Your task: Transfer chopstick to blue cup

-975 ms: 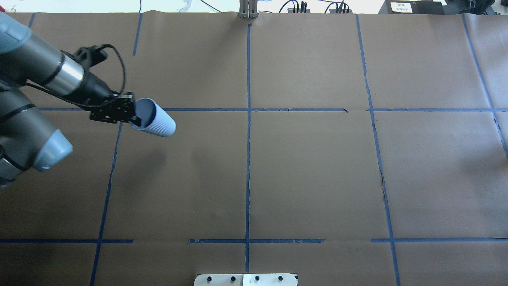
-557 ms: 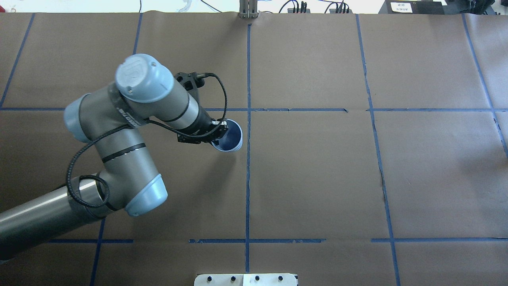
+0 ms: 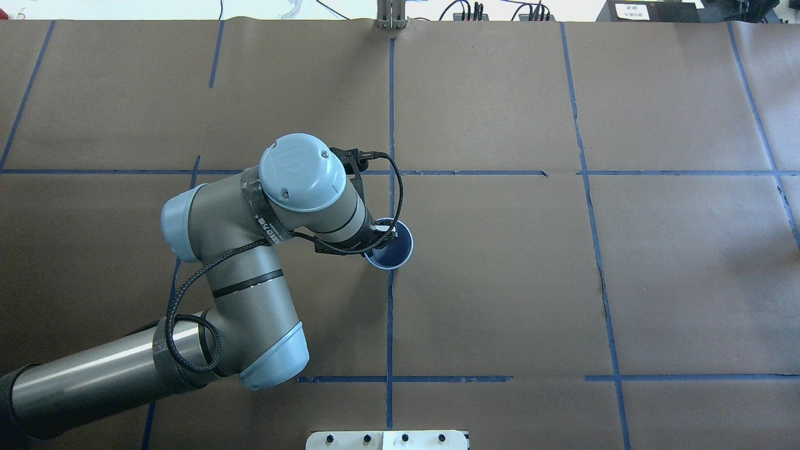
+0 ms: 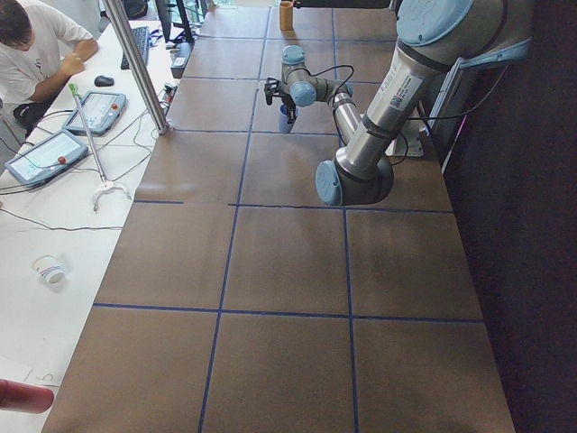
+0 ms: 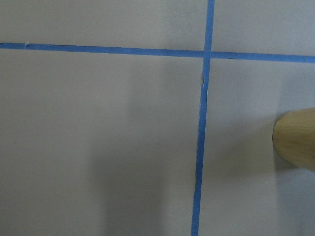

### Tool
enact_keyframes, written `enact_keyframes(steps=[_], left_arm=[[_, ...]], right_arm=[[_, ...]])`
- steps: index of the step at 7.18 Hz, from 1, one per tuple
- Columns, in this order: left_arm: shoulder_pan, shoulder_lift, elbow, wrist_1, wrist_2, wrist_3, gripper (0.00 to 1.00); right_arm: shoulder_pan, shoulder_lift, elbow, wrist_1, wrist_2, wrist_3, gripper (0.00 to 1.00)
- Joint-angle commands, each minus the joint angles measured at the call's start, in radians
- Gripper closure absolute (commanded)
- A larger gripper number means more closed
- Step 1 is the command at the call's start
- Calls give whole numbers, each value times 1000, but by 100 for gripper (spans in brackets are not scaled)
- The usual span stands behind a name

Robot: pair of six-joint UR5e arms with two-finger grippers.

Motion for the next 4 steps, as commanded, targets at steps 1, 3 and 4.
enact_keyframes(steps=[1,3,4], left_arm=[[18,-14,15,-2,5,1,97],[17,-14,24,-2,5,3,69],[17,-14,23,1,5,1,68]], right_arm=[[0,0,-2,0,21,1,0],[0,0,-17,6,56,-4,0],[0,0,-22,8,55,-4,0]])
